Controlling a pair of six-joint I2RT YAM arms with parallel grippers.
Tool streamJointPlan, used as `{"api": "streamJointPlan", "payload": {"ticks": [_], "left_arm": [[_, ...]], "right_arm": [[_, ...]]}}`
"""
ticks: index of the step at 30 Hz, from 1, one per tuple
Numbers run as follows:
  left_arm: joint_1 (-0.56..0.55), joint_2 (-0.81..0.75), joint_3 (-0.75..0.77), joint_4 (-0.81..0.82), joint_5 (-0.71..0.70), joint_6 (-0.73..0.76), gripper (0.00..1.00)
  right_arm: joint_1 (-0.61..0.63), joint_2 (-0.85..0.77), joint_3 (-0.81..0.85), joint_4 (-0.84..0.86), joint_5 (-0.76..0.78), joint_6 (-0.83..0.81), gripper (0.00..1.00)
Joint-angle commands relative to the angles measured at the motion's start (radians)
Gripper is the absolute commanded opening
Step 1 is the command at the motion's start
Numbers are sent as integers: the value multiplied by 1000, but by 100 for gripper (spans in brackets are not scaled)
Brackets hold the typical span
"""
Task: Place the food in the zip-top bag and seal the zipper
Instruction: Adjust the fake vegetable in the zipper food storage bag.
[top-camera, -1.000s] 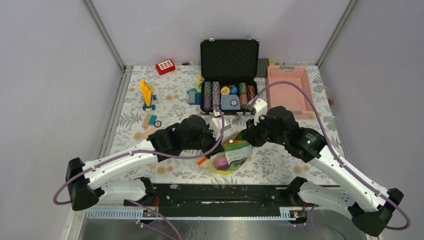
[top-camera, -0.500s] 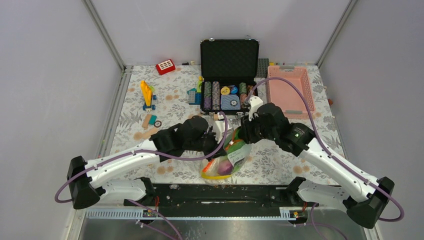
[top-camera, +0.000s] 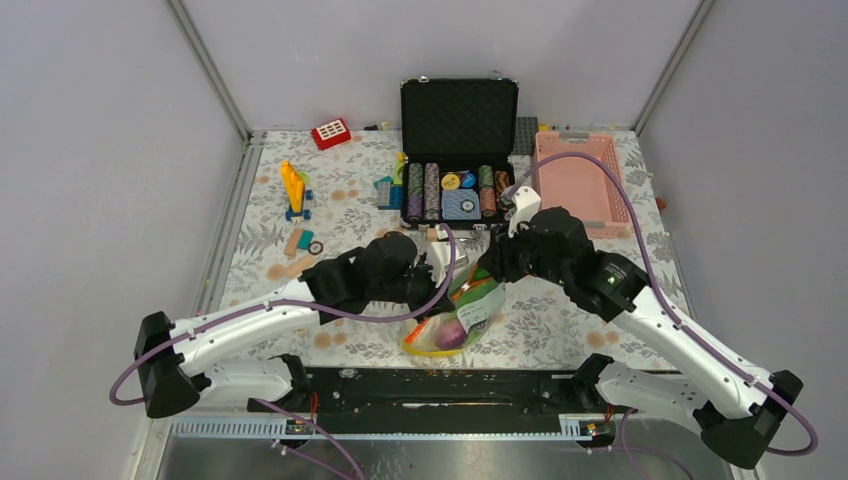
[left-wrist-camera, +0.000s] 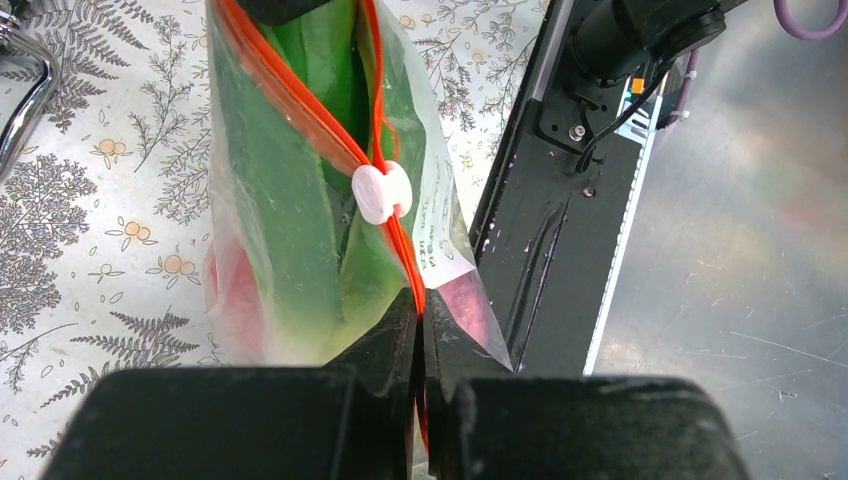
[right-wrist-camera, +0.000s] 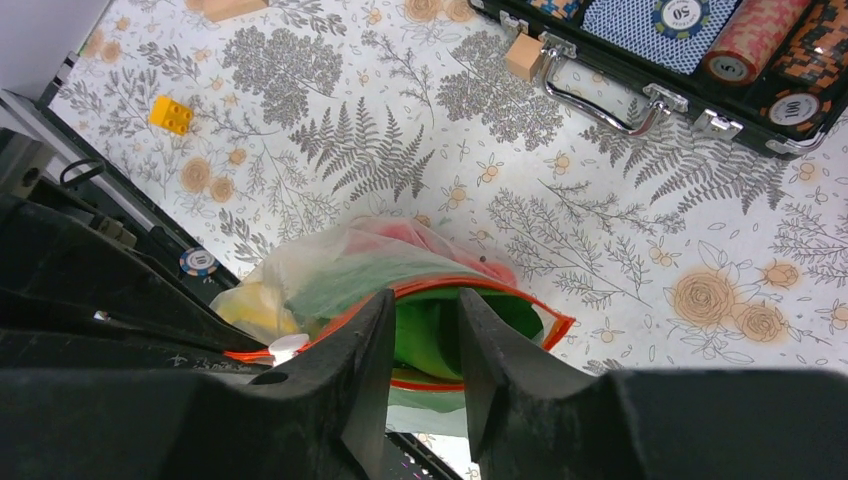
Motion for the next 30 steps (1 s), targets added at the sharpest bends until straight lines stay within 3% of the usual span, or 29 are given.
{"api": "streamJointPlan", "payload": {"ticks": [1, 6, 9, 12, 17, 22, 30], "left_arm": [[-6, -6, 27, 77, 26, 9, 0], [-7, -6, 24, 78, 25, 8, 0], [-7, -5, 26, 79, 30, 11, 0], [-7, -6, 28, 79, 26, 11, 0], [-7, -8, 26, 90, 26, 6, 0], [-7, -8, 29, 90, 24, 14, 0], [-7, -8, 37, 93, 17, 14, 0]], "right_arm": [[-3, 15, 34, -18, 12, 3, 36], [-3, -35, -20, -15, 12, 15, 35], [-4, -28, -42, 3, 13, 18, 25], [-4, 9, -36, -15, 11, 25, 21], [-3, 22, -91, 8, -64, 61, 20], [-4, 80, -136, 59, -235, 77, 15], [27, 193, -131, -66, -302, 27, 10]]}}
